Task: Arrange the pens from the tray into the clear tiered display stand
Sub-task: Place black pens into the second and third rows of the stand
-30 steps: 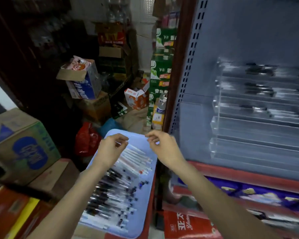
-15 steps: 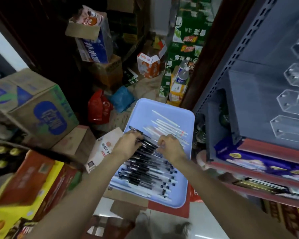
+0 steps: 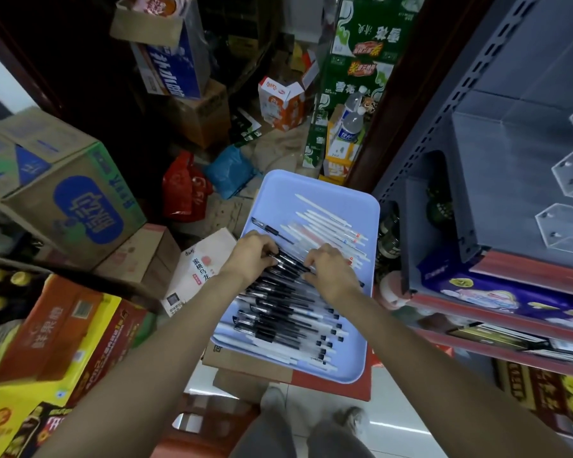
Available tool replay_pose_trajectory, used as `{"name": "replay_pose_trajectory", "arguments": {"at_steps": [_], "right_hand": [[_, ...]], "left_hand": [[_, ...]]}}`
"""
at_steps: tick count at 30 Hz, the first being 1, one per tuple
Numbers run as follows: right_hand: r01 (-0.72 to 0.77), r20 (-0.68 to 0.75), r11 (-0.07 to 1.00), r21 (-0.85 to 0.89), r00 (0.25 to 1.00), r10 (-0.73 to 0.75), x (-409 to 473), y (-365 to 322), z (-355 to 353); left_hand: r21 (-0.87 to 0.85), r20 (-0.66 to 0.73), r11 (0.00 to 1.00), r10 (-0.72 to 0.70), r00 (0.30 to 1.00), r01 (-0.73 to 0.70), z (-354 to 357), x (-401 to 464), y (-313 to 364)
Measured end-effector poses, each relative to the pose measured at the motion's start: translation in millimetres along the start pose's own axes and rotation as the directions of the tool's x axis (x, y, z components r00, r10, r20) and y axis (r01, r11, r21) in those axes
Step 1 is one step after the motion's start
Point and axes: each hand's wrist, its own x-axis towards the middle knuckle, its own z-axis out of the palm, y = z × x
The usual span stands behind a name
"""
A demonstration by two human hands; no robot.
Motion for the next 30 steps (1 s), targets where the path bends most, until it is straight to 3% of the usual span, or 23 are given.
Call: {"name": "replay_pose_trajectory", "arguments": {"at_steps": [8, 13, 18, 20, 22, 25, 30], "right_hand": [[-0.005, 0.028, 0.995, 0.096, 1.000, 0.003, 4, 0, -7], [0.005, -0.033, 0.959, 0.283, 0.999, 0.004, 2, -1, -16], [0.047, -0.119, 0.888, 0.457, 0.993, 0.009, -6, -4, -54], [0.064, -0.176, 0.836, 0.544, 0.984, 0.039, -11, -3, -74], [0.096, -0.228, 0.788, 0.608, 0.972, 0.058, -17, -1, -96], [0.138, -0.318, 0.826, 0.546, 0.947, 0.052, -30, 7, -129], [0.210, -0.565, 0.890, 0.406, 0.823, 0.064, -65, 46, -192]], "left_hand": [[-0.405, -0.037, 0.911, -0.099, 0.994, 0.076, -5, -6, -7], [-0.756, -0.043, 0.649, -0.173, 0.984, 0.081, -16, -8, 7], [-0.888, -0.079, 0.460, -0.177, 0.981, 0.012, -35, -3, 41], [-0.886, -0.064, 0.463, -0.114, 0.991, -0.004, -41, -2, 65], [-0.838, -0.032, 0.545, -0.015, 0.999, -0.019, -44, -1, 92], [-0.746, -0.061, 0.658, 0.084, 0.995, -0.102, -49, 5, 135], [-0.722, -0.190, 0.646, 0.158, 0.969, -0.246, -54, 13, 209]]}}
